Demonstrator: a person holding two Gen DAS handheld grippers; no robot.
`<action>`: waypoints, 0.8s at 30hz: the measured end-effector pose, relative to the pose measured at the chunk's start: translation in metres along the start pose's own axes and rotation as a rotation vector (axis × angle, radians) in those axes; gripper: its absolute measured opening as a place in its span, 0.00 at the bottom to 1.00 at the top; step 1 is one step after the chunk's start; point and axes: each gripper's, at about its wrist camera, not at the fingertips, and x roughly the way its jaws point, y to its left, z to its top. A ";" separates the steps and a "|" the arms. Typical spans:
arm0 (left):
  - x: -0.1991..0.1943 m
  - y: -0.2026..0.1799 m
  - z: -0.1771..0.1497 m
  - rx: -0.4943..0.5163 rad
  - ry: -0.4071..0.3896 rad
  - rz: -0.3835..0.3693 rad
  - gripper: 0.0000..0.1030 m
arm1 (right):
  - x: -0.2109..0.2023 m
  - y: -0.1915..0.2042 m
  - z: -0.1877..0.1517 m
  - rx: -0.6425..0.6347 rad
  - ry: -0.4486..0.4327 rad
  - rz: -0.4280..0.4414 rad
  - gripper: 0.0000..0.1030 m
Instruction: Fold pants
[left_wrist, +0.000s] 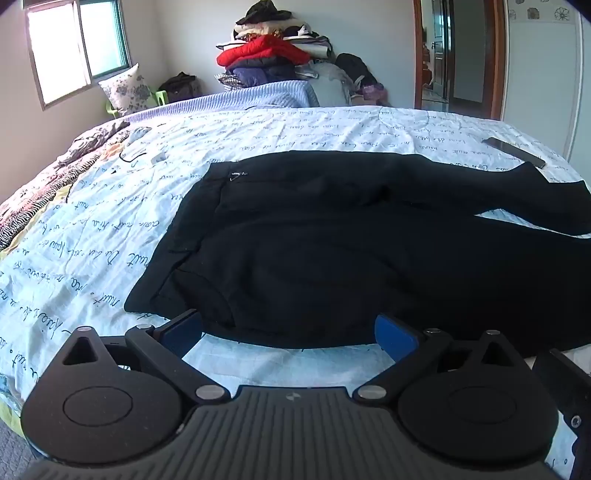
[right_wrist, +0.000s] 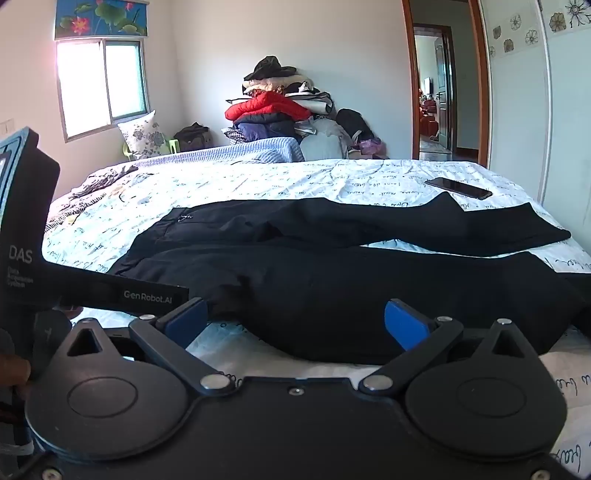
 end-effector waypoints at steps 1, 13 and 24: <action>-0.001 0.000 0.000 0.005 -0.004 0.003 0.99 | 0.000 0.000 0.000 0.001 -0.003 0.000 1.00; 0.006 0.002 0.001 0.018 0.006 0.028 0.99 | 0.009 0.007 -0.001 -0.015 0.025 0.006 1.00; 0.010 0.003 -0.002 0.029 0.002 0.016 0.99 | 0.015 0.007 -0.003 -0.012 0.039 0.012 1.00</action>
